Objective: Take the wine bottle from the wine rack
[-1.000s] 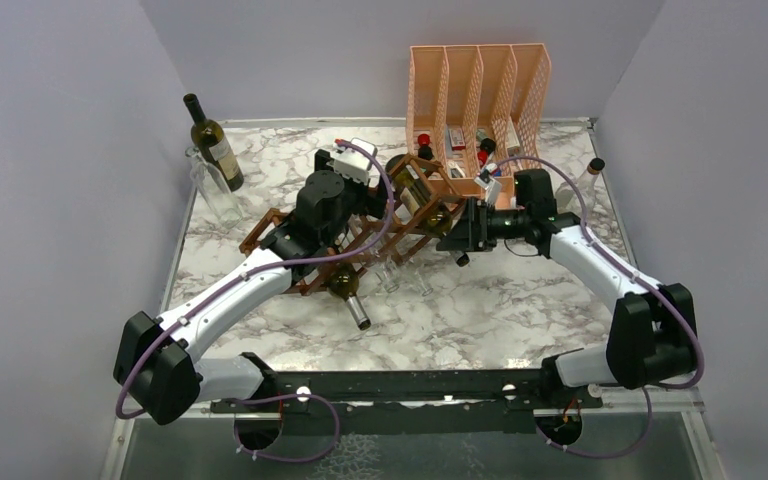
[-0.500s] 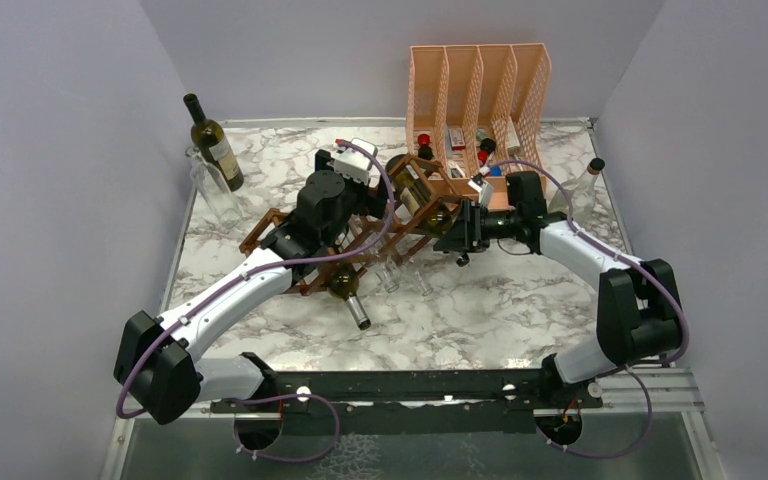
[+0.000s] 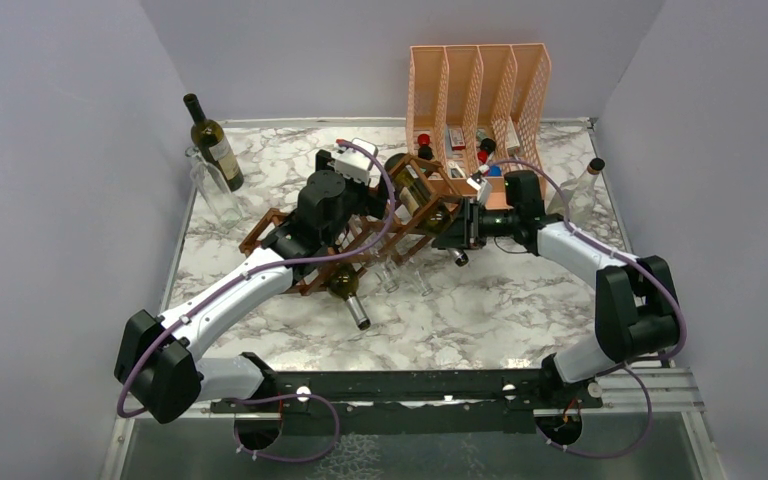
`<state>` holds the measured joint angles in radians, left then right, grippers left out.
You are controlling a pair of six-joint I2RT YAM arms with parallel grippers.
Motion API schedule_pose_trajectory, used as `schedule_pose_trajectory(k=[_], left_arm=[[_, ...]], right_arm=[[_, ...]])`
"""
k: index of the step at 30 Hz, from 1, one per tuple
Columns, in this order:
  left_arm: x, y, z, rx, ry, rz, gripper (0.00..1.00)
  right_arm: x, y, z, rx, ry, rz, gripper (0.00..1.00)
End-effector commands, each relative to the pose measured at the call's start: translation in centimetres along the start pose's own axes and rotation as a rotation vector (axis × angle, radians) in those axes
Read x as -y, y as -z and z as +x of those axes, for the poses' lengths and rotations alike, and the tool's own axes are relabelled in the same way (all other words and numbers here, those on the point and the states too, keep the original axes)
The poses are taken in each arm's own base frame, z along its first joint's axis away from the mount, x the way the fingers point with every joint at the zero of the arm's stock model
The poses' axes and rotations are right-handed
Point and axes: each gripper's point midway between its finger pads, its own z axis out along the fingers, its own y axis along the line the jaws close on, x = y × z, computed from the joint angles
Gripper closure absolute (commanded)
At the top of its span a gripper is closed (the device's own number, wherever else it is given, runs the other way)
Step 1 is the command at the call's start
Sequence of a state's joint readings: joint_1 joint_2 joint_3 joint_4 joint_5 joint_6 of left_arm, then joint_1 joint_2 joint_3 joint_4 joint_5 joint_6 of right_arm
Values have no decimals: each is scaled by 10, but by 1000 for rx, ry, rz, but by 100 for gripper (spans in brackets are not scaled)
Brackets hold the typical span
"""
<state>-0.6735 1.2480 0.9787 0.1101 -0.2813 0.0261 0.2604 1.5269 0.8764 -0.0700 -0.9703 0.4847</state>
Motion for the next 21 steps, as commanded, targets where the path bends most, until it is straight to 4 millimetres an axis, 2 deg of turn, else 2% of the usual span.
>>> schedule_pose_trajectory(k=[1, 6, 17, 21], left_arm=[[-6, -1, -13, 39, 15, -30, 4], [-8, 0, -15, 45, 12, -35, 4], [-12, 3, -18, 55, 15, -53, 4], [-12, 4, -20, 60, 19, -52, 4]], right_arm=[[-11, 1, 3, 3, 60, -43, 70], [-8, 10, 11, -1, 91, 23, 83], [-16, 32, 31, 3, 138, 95, 98], [-18, 42, 43, -1, 154, 128, 99]])
